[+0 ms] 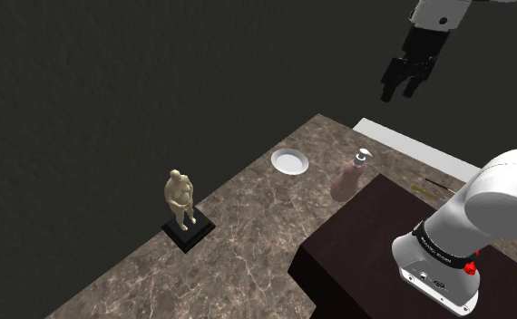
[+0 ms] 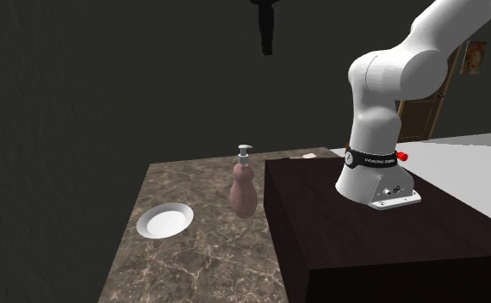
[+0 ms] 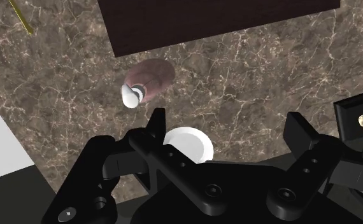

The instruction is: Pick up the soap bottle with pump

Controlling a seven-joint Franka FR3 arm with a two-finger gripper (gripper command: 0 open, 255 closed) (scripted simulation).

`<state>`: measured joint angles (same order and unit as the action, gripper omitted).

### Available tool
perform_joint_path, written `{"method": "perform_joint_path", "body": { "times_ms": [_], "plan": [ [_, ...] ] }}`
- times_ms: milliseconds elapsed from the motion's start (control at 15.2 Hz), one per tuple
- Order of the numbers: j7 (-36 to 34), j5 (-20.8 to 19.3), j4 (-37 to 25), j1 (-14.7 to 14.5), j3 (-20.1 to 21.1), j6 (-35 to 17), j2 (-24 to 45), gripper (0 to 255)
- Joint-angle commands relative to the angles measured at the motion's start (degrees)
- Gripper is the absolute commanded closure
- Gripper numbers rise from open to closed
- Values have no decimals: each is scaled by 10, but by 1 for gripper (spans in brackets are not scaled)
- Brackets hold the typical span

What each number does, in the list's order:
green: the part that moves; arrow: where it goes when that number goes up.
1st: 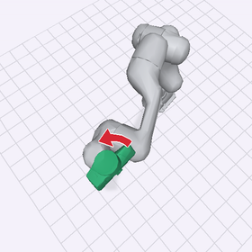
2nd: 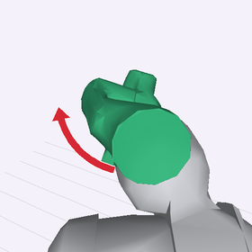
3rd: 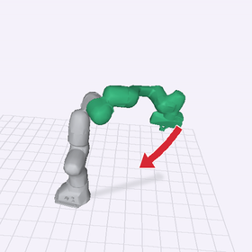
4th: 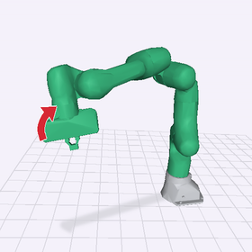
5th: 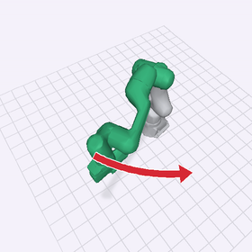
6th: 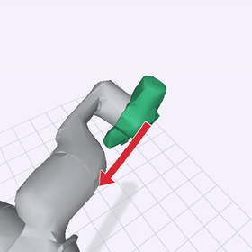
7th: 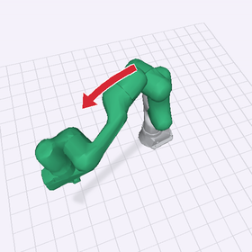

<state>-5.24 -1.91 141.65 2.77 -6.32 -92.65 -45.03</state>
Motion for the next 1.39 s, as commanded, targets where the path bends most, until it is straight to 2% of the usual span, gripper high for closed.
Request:
{"method": "perform_joint_path", "body": {
  "times_ms": [0,462,858,1122,1320],
  "plan": [
    [18,-13,38,7,-18,-42,1,0],
    [77,-51,116,31,-81,-186,53,0],
    [132,-72,150,42,-142,-324,148,0],
    [180,-65,153,37,-188,-420,236,0],
    [229,-36,145,24,-223,-490,313,0]
  ]
}}
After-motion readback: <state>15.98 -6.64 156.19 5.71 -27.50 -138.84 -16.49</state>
